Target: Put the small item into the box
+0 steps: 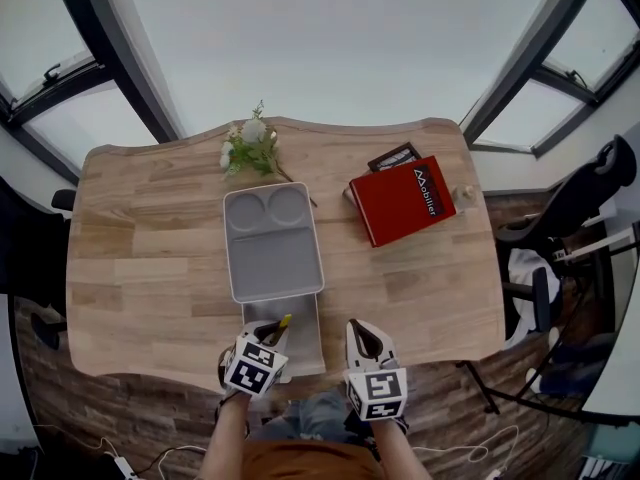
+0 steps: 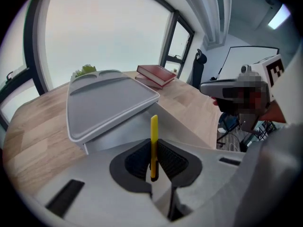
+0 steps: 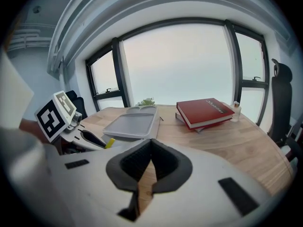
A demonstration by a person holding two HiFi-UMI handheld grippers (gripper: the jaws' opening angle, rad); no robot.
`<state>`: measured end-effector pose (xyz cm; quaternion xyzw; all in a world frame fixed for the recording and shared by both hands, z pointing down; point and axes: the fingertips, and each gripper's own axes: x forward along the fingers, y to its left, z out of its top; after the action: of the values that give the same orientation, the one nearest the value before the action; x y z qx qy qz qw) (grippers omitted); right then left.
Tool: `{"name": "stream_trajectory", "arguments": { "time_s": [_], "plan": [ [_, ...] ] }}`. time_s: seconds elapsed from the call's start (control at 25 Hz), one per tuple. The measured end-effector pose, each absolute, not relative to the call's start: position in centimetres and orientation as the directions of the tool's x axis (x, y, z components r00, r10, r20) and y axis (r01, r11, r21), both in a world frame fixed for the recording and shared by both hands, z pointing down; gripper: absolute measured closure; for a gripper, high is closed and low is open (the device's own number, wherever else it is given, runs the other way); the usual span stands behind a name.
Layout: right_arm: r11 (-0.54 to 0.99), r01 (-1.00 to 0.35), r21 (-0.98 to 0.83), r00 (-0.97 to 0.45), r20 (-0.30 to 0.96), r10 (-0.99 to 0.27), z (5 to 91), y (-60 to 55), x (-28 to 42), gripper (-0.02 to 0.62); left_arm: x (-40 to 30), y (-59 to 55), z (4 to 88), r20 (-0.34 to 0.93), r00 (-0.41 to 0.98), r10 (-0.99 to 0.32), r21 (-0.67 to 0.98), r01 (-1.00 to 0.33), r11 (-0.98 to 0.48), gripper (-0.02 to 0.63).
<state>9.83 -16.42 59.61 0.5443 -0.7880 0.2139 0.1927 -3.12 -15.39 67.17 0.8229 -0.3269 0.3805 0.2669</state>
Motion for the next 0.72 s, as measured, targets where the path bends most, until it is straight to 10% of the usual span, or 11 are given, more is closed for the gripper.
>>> {"name": "stream_trajectory", "arguments": {
  "time_s": [0.72],
  "plan": [
    [0.247, -0.96, -0.131, -0.276, 0.586, -0.762, 61.4, -17.8, 14.0, 0.592, -1.4, -13.5, 71.6, 0.965, 0.258, 0.054, 0.21, -0.629, -0.748, 0.563]
  ]
}}
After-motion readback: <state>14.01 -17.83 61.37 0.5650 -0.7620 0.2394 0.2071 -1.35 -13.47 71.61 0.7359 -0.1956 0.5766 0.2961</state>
